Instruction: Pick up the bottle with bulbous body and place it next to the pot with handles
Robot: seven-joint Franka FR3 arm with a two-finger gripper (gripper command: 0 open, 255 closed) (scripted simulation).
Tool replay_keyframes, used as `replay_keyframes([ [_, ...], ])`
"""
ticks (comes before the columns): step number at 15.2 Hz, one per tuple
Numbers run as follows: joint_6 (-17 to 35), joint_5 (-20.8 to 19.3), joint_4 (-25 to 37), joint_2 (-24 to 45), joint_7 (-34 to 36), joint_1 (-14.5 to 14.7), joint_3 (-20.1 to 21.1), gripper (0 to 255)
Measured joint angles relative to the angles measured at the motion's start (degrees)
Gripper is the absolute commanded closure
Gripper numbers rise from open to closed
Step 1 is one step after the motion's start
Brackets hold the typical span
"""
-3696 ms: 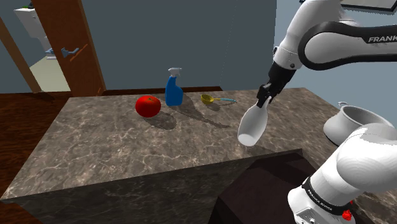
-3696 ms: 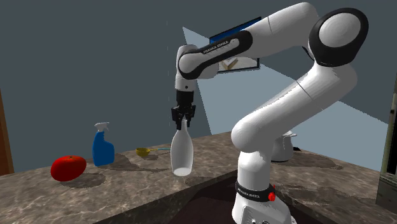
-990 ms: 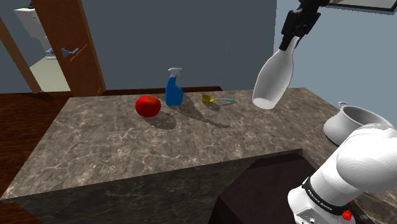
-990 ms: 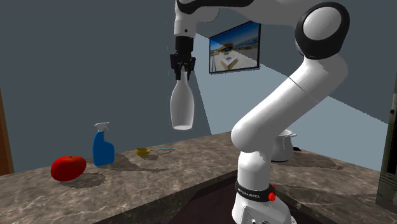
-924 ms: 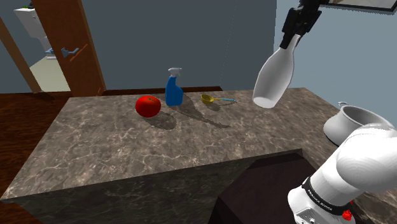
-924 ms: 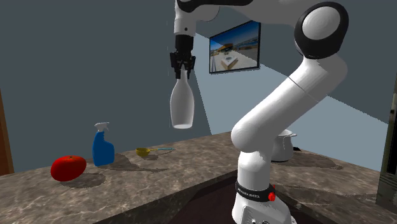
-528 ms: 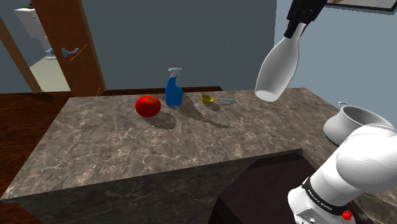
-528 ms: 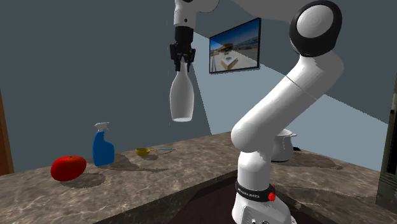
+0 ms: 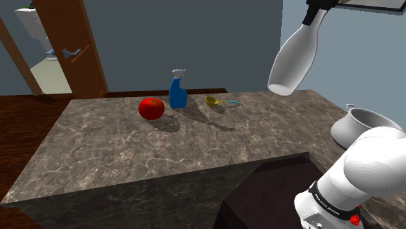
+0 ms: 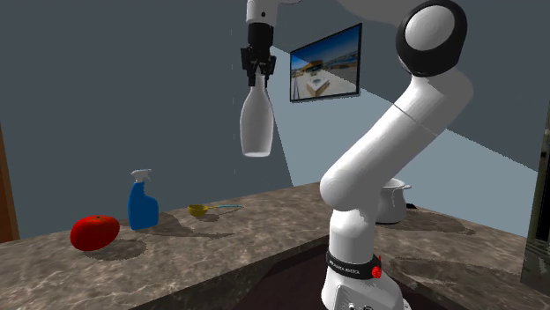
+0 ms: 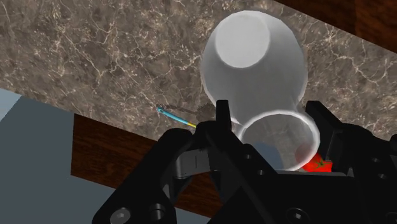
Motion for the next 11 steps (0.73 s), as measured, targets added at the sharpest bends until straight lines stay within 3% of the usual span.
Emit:
replay_keyframes([
  [11, -7.50, -6.61, -6.45, -14.68, -9.95, -1.26, -8.51, 255],
])
